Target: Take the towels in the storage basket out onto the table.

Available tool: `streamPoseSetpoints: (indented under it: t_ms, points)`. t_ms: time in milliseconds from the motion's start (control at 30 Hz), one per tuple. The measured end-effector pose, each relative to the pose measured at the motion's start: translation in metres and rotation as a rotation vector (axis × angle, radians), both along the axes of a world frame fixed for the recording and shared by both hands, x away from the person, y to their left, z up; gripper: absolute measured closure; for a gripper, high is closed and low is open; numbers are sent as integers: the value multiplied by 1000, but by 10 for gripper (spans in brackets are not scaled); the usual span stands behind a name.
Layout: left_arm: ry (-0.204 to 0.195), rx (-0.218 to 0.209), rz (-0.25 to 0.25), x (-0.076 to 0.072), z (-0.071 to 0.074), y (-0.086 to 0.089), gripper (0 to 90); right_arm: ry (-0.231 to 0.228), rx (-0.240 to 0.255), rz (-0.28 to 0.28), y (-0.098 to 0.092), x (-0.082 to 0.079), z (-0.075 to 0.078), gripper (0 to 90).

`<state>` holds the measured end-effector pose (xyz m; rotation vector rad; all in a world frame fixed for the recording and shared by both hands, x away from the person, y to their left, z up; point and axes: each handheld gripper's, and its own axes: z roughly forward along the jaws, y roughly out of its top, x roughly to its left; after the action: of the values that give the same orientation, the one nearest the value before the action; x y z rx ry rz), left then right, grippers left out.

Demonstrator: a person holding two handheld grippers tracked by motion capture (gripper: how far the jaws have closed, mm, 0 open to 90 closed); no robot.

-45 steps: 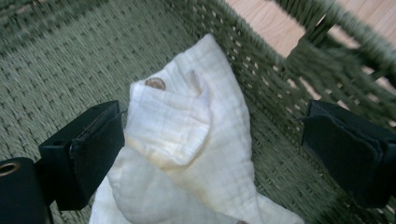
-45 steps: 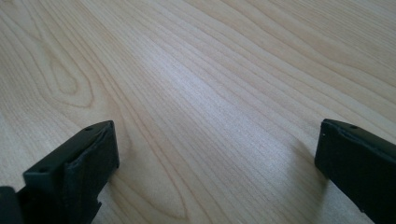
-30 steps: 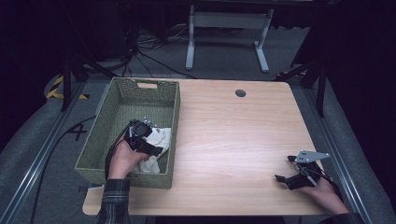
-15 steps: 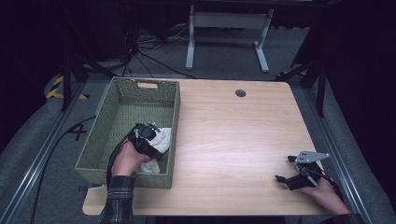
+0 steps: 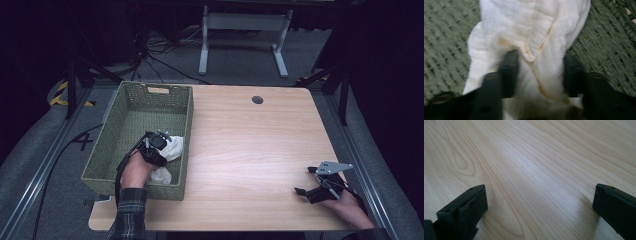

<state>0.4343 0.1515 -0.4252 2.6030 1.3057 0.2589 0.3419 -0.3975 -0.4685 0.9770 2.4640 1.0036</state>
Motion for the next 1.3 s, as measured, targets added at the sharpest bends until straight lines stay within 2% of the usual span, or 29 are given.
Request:
streamPoseSetpoints:
  t_ms: [33,67,100,167,300,467,533,567,600,667,700,733,833,933,1200,1300]
  points:
    - [1,-6,12,0,1,2,688,0,0,0,0,0,0,0]
    - [14,-33,40,0,2,2,715,0,0,0,0,0,0,0]
    - [19,-42,49,0,3,4,739,-1,0,3,0,0,0,0]
    - [21,-89,73,0,6,6,765,-1,0,4,0,1,0,0]
    - [-42,-178,93,-1,16,14,776,-5,0,10,0,1,0,0]
    - [-108,-281,94,-6,28,21,777,-5,0,12,0,2,0,0]
    - [-120,-293,86,-6,30,23,776,-5,0,13,0,2,0,0]
    - [-153,-330,86,-8,35,26,776,-5,0,13,0,2,0,0]
    - [-153,-330,86,-8,35,26,776,-5,0,13,0,2,0,0]
    - [-181,-373,87,-11,43,30,776,-3,-1,15,-1,2,0,0]
    - [-218,-409,75,-13,48,34,777,-3,-1,19,-1,2,0,0]
    - [-218,-409,75,-13,48,34,777,-3,-1,19,-1,2,0,0]
    - [-254,-464,79,-16,56,39,777,-4,-2,22,-1,2,0,0]
    - [-285,-502,58,-18,61,42,778,-5,-2,24,-1,2,0,0]
    - [-366,-514,33,-23,78,43,783,-7,-2,28,-1,3,0,0]
    - [-394,-539,30,-25,85,43,787,-3,-2,26,-1,3,0,0]
